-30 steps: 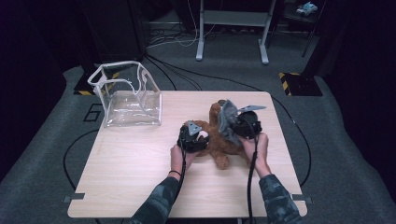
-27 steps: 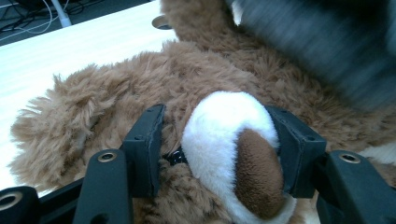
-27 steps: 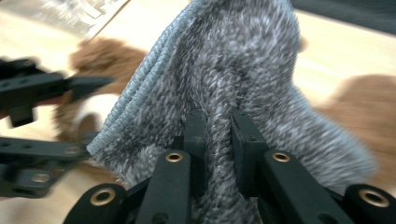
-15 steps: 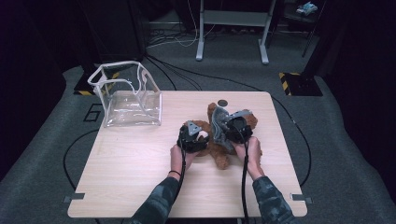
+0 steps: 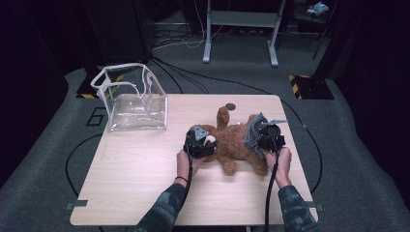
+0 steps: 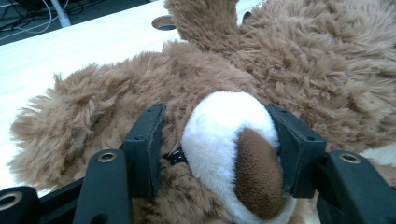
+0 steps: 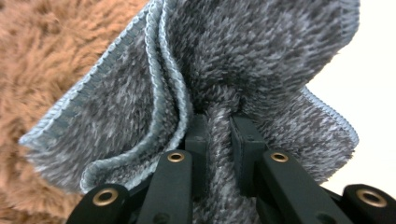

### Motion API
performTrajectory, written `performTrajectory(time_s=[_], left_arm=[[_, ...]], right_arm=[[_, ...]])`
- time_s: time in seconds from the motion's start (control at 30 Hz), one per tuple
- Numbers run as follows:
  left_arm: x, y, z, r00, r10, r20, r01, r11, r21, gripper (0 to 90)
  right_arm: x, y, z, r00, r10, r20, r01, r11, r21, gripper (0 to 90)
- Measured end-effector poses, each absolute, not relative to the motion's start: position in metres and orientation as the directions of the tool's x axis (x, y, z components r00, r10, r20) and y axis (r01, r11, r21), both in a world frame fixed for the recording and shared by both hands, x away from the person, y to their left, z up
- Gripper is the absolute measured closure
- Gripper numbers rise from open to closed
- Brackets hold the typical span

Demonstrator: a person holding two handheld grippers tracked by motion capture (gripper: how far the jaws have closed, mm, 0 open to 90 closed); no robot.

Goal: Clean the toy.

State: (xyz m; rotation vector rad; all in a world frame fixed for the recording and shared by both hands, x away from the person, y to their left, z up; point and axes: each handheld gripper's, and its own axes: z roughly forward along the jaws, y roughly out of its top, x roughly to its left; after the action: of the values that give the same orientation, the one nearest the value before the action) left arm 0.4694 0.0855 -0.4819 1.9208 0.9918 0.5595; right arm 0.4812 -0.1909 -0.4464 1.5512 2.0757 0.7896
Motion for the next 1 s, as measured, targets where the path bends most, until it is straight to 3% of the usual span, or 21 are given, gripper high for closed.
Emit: performTrajectory(time_s=[0.17, 0.27, 0.43, 0.6, 0.83, 1.0], left_arm=[[0.47, 0.087, -0.482, 0.577, 0.817, -0.008, 0.42, -0.289, 0.86, 41.7], [0.469, 0.086, -0.482, 0.576, 0.818, -0.004, 0.418, -0.289, 0.861, 41.6], [0.469, 0.086, -0.482, 0.577, 0.816, -0.001, 0.418, -0.294, 0.86, 41.6], [0.469, 0.087, -0.482, 0.583, 0.813, 0.0, 0.419, -0.3, 0.857, 41.6], [0.469, 0.086, -0.481, 0.582, 0.813, 0.002, 0.416, -0.3, 0.859, 41.5], [0.469, 0.086, -0.481, 0.585, 0.811, 0.002, 0.417, -0.302, 0.857, 41.5]], right_arm=[[0.473, -0.18, -0.426, -0.297, 0.955, 0.003, 0.669, 0.206, 0.714, 79.3], [0.466, -0.156, -0.408, -0.382, 0.924, 0.03, 0.616, 0.23, 0.753, 79.0], [0.466, -0.115, -0.406, -0.468, 0.884, 0.024, 0.599, 0.297, 0.744, 78.7], [0.473, -0.074, -0.426, -0.525, 0.849, -0.053, 0.587, 0.406, 0.701, 78.9], [0.472, -0.093, -0.425, -0.508, 0.86, -0.048, 0.598, 0.392, 0.7, 79.5], [0.464, -0.128, -0.422, -0.453, 0.891, -0.025, 0.611, 0.331, 0.719, 79.5]])
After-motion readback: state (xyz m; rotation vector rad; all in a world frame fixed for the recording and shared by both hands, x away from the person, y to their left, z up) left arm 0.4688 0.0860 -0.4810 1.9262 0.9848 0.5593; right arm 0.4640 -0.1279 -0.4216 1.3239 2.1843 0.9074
